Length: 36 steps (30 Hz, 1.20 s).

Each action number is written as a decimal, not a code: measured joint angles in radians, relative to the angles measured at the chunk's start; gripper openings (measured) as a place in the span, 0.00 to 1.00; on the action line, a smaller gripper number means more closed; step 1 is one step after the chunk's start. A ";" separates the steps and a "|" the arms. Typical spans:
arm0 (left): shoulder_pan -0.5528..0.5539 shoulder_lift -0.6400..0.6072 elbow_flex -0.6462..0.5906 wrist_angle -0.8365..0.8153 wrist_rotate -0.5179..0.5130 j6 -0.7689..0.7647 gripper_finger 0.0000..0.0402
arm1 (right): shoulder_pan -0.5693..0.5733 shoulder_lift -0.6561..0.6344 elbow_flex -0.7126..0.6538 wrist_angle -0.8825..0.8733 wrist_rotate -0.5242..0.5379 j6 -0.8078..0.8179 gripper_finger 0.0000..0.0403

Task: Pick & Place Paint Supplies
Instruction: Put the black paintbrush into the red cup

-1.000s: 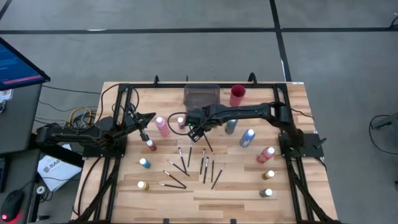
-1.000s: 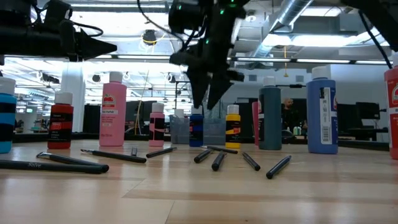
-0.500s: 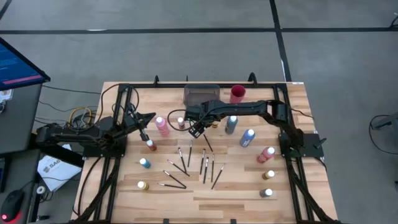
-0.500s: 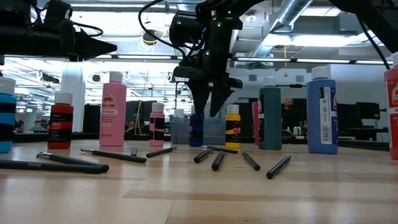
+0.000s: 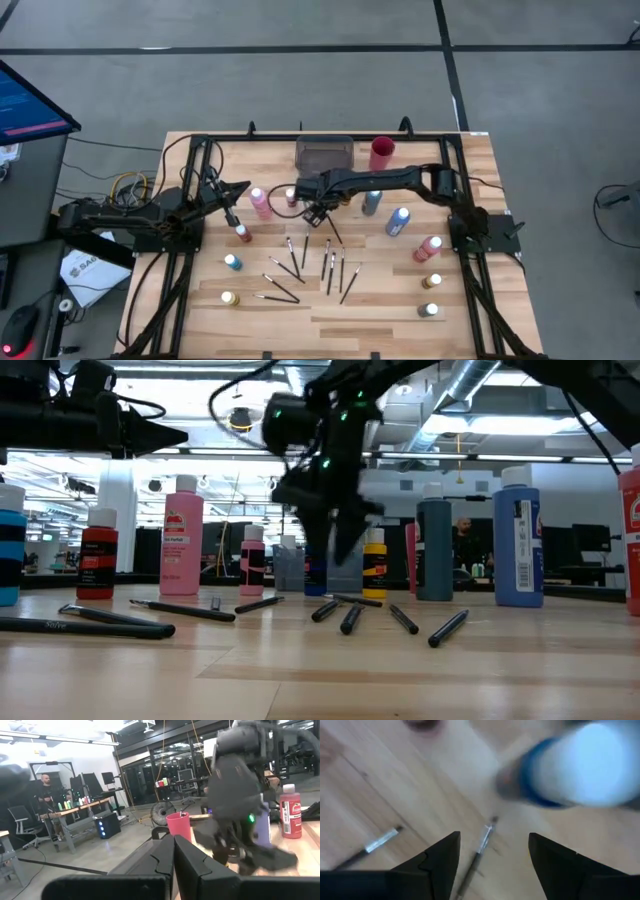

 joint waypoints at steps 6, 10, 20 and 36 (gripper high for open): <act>0.000 0.009 0.000 0.012 0.003 -0.004 0.01 | 0.010 0.033 -0.005 -0.005 0.008 0.023 0.57; 0.000 0.015 0.000 0.017 0.003 -0.008 0.01 | 0.008 0.047 -0.003 0.018 0.017 0.030 0.57; 0.000 0.021 0.000 0.024 0.003 -0.008 0.01 | 0.003 0.048 -0.003 0.046 0.023 0.030 0.57; 0.000 0.024 0.000 0.033 0.003 -0.008 0.01 | 0.086 -0.059 0.030 -0.022 0.184 0.197 0.56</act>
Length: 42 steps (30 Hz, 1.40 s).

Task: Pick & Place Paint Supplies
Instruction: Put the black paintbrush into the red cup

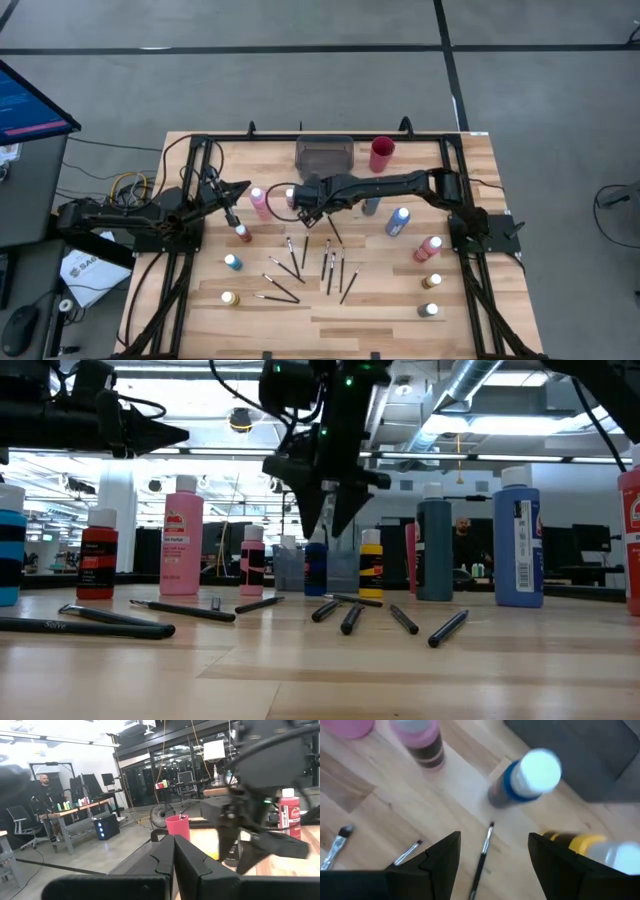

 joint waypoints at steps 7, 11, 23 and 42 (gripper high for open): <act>0.000 0.001 0.000 0.004 0.000 0.000 0.01 | 0.081 0.029 -0.003 0.027 0.110 0.103 0.56; 0.000 0.001 0.000 0.005 0.000 0.000 0.01 | 0.067 0.048 0.000 0.052 0.123 0.114 0.55; 0.000 0.001 0.000 0.011 0.001 0.000 0.01 | 0.042 0.118 -0.008 0.069 0.123 0.107 0.52; 0.000 0.001 0.000 0.011 0.000 0.000 0.01 | 0.012 0.120 -0.135 0.202 0.063 0.107 0.52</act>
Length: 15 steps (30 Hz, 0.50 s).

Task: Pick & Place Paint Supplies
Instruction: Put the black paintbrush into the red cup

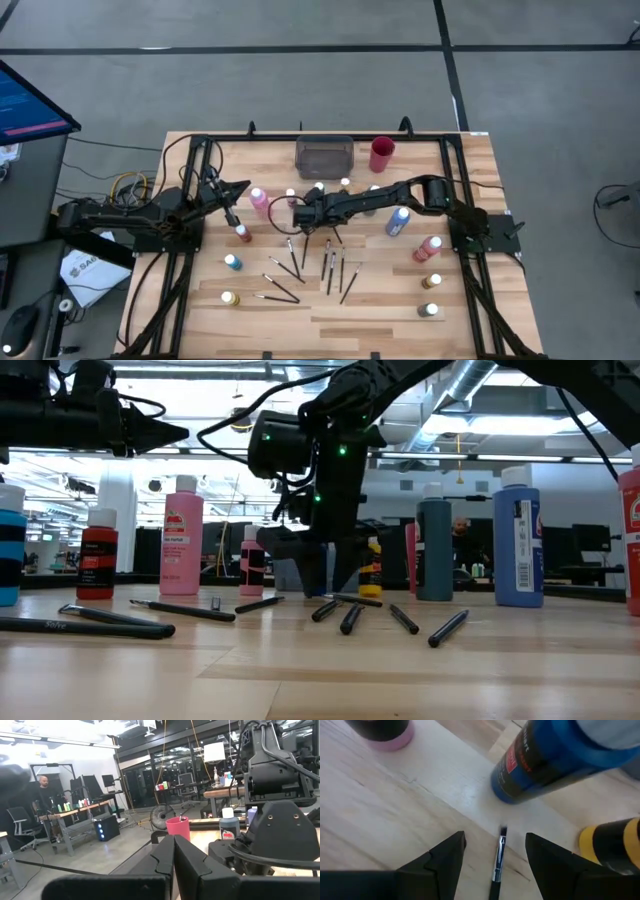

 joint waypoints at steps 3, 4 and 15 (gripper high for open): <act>0.000 0.000 0.000 0.000 0.000 0.000 0.01 | -0.007 0.000 -0.001 0.005 -0.006 -0.006 0.52; 0.000 0.000 0.000 0.000 0.000 0.000 0.01 | -0.010 0.000 -0.001 0.009 -0.007 -0.009 0.51; 0.000 0.000 0.000 0.000 0.000 0.000 0.01 | -0.025 -0.001 -0.001 0.031 -0.068 -0.011 0.40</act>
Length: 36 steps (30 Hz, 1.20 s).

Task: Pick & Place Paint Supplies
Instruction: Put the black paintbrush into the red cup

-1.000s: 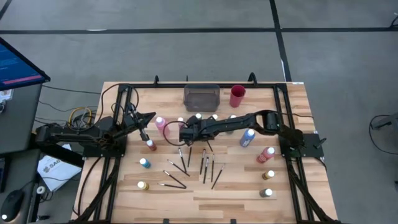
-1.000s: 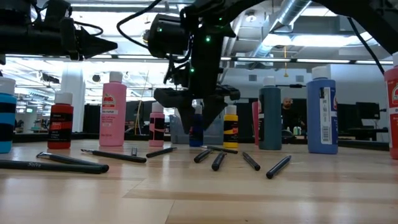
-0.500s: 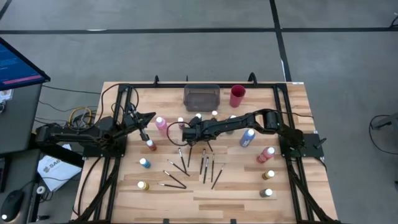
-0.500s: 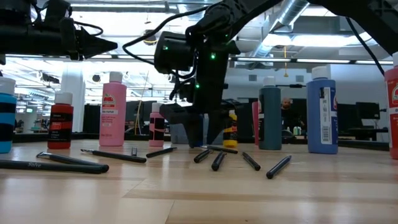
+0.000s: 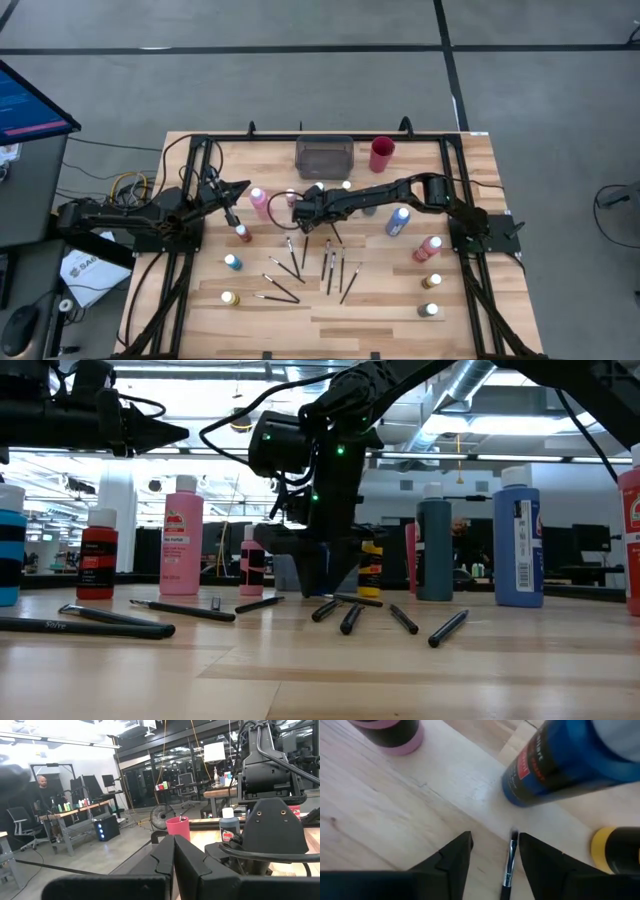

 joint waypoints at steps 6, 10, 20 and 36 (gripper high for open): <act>0.000 0.000 0.000 0.000 0.000 0.000 0.01 | -0.006 0.000 0.001 0.006 -0.037 -0.005 0.29; 0.000 0.000 0.000 0.001 0.000 0.000 0.01 | -0.006 0.001 0.001 0.006 -0.048 -0.006 0.20; 0.000 0.000 0.000 0.005 0.000 0.000 0.01 | 0.006 -0.004 -0.001 0.006 -0.068 -0.017 0.01; 0.000 0.000 0.000 0.008 0.000 0.000 0.01 | 0.071 -0.124 -0.004 -0.032 -0.063 0.019 0.00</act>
